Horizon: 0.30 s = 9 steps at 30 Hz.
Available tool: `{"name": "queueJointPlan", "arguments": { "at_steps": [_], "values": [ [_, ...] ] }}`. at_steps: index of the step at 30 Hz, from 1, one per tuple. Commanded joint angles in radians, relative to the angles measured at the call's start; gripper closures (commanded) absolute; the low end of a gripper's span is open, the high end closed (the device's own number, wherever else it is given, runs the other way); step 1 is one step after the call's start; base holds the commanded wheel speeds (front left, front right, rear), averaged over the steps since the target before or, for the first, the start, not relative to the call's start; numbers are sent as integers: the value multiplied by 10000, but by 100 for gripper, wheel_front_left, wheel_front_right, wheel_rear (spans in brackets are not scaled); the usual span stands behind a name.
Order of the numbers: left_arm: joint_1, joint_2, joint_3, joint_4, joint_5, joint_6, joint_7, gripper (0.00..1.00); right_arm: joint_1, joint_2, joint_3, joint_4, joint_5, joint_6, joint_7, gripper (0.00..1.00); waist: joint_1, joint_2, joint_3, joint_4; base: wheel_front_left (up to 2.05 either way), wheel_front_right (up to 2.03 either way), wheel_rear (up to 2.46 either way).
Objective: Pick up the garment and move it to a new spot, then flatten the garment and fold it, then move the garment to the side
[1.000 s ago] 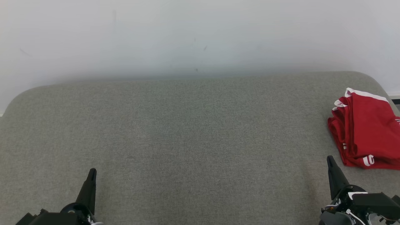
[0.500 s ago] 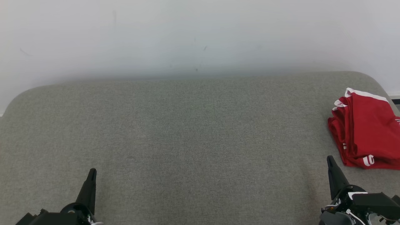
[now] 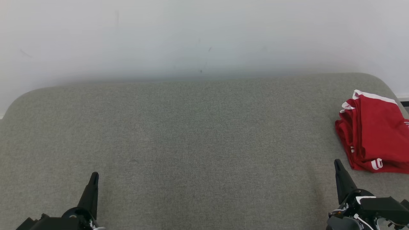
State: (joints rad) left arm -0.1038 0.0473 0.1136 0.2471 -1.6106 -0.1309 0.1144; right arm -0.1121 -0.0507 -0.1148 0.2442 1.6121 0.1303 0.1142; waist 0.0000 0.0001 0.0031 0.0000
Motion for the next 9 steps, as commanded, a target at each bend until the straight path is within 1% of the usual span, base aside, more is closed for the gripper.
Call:
{"name": "queueJointPlan", "arguments": {
  "at_steps": [1, 9],
  "values": [
    [-110, 56, 3, -36, -45, 3, 30, 100, 79, 18, -11, -20, 17, 8, 24, 100, 0, -1, 0, 0, 0, 0, 0],
    [-110, 56, 2, -36, -45, 3, 30, 100, 79, 18, -11, -20, 17, 8, 24, 100, 0, -1, 0, 0, 0, 0, 0]
  ]
}}
